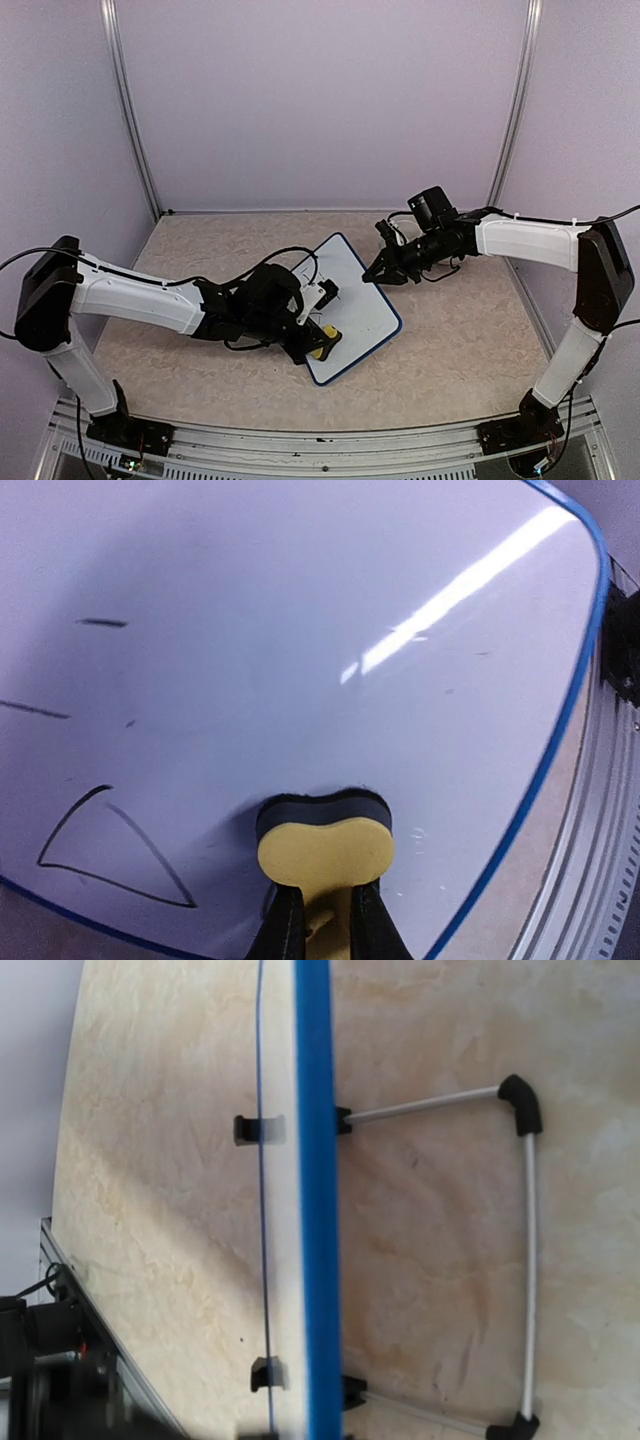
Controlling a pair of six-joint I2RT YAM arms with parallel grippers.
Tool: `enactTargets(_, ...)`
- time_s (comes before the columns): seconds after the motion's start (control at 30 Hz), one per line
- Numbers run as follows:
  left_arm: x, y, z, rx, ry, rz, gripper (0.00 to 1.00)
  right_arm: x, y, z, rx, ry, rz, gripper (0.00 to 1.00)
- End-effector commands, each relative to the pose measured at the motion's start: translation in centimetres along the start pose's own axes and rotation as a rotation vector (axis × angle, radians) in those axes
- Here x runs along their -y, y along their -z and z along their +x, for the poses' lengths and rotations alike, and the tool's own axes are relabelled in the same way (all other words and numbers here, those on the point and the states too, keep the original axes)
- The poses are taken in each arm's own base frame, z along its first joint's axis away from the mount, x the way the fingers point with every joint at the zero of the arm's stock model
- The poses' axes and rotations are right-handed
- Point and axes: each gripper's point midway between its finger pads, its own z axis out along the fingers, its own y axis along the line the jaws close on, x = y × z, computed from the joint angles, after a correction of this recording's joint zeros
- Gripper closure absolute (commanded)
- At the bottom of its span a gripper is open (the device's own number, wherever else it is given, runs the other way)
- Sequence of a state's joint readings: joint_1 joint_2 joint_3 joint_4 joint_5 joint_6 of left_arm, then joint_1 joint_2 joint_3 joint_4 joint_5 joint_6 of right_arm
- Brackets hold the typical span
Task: Erase the whiteboard
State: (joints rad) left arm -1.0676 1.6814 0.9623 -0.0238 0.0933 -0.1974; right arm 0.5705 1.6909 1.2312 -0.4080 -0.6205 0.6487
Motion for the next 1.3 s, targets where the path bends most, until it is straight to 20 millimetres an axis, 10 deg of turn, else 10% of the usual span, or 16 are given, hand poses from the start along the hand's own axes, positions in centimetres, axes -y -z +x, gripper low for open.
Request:
enactTargets(0.0,-6.7,0.1,4.6,-0.103,0.071,-0.209,1.0,-0.1,-1.0,2.3,-0.088,-0.041,0.004,1.0)
enactTargets(0.43,4.2,-1.0,-0.5,0.018,-0.105,0.02,1.0,-0.1,-1.4,2.0,-0.091,-0.044,-0.002,1.0)
enactTargets(0.7,0.2,-2.1,-3.9,-0.009,-0.006,-0.108,1.0,-0.5,-1.3,1.7,-0.085,-0.045,-0.015,1.0)
enactTargets(1.07,-12.5,-1.6,-3.9,-0.082,0.211,-0.333,1.0,-0.6,-1.4,1.5,-0.082,-0.043,-0.015,1.0)
enactTargets(1.27,-9.1,-2.5,-4.3,-0.105,0.111,-0.187,1.0,-0.5,-1.5,1.4,-0.079,-0.045,-0.015,1.0)
